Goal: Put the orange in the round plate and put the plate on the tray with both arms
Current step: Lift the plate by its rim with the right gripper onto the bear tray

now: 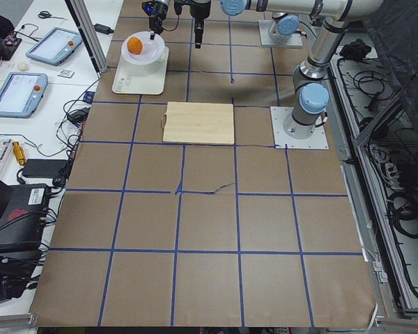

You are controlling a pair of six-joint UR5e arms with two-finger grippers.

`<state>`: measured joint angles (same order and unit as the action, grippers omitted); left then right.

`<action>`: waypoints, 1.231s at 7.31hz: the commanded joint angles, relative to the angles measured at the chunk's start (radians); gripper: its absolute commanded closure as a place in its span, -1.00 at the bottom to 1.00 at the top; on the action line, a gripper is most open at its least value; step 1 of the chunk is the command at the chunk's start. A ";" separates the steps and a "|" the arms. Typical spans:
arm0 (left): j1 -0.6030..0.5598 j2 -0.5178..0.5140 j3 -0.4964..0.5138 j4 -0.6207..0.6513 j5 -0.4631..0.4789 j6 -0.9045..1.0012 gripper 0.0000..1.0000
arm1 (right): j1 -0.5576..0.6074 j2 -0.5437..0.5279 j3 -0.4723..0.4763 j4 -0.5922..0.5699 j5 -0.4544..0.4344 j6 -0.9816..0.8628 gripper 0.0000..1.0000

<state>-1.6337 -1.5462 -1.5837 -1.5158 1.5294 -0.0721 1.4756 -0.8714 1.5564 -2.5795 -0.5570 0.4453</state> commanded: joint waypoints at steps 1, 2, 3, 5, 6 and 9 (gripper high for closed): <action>0.001 0.000 0.001 -0.001 0.000 0.000 -1.00 | 0.000 0.052 -0.030 -0.010 0.000 -0.092 0.95; 0.002 0.000 -0.001 -0.001 0.000 0.000 -1.00 | 0.000 0.070 -0.033 -0.010 0.002 -0.129 0.96; 0.002 0.000 -0.001 -0.001 0.000 0.000 -1.00 | 0.000 0.078 -0.036 -0.010 0.003 -0.129 0.97; 0.002 0.000 -0.001 -0.001 0.000 0.000 -1.00 | 0.000 0.103 -0.032 -0.010 0.051 -0.131 0.95; 0.002 0.000 -0.001 -0.001 0.000 0.000 -1.00 | 0.000 0.104 -0.032 -0.010 0.049 -0.131 0.86; 0.002 0.000 -0.001 -0.001 0.000 0.000 -1.00 | 0.000 0.118 -0.013 -0.008 0.045 -0.131 0.38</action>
<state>-1.6322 -1.5463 -1.5846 -1.5171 1.5294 -0.0721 1.4757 -0.7570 1.5377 -2.5884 -0.5122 0.3145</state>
